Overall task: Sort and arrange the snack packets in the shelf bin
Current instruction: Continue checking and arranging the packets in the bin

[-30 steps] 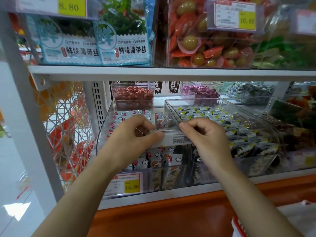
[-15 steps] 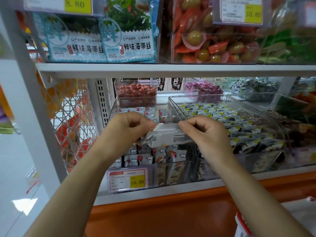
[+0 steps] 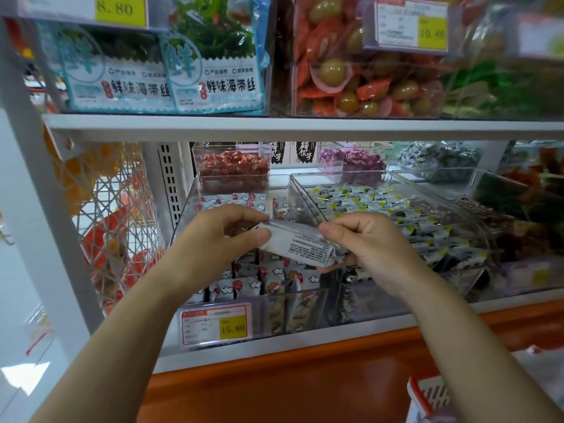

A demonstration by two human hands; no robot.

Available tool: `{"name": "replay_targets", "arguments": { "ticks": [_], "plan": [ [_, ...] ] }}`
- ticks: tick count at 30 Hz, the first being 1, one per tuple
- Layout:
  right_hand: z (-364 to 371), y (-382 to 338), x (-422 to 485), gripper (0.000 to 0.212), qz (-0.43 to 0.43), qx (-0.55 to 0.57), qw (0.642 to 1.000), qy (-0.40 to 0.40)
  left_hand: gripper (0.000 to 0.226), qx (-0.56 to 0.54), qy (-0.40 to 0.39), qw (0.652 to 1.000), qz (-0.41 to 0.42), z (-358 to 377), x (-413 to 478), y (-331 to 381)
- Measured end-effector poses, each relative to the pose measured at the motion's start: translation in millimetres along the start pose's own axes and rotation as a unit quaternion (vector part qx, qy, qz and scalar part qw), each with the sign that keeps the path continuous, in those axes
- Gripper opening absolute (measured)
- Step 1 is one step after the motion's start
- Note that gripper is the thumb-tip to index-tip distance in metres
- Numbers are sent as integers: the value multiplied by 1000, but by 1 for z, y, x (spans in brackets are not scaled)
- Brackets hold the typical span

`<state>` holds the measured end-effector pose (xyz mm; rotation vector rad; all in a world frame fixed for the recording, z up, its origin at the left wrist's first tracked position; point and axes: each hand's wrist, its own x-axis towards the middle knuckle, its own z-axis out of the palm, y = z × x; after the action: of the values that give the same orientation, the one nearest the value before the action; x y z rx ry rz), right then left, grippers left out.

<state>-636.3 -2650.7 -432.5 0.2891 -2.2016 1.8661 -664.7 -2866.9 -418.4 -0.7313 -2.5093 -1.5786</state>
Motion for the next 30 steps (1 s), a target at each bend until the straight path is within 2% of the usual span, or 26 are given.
{"name": "replay_targets", "arguments": {
  "ticks": [5,10,12,15,21,25,30],
  "plan": [
    [5,4,1,16,10,83,997,2,14,19,23,999,10,5,2,-2],
    [18,5,1,33,-17,116,992,39,21,9,90,996,-6,14,5,-5],
    [21,5,0,36,-38,95,994,25,22,-13,127,992,-22,16,7,-7],
    [24,6,1,42,-71,-17,997,29,22,-31,152,987,-35,20,9,-8],
    [17,1,9,15,-84,24,989,119,31,-58,134,988,-47,32,21,-1],
    [6,4,21,9,-38,103,967,230,30,114,102,988,0,36,52,-4],
    [0,7,32,13,-8,152,950,273,33,289,-31,957,15,45,111,-21]
  ]
}}
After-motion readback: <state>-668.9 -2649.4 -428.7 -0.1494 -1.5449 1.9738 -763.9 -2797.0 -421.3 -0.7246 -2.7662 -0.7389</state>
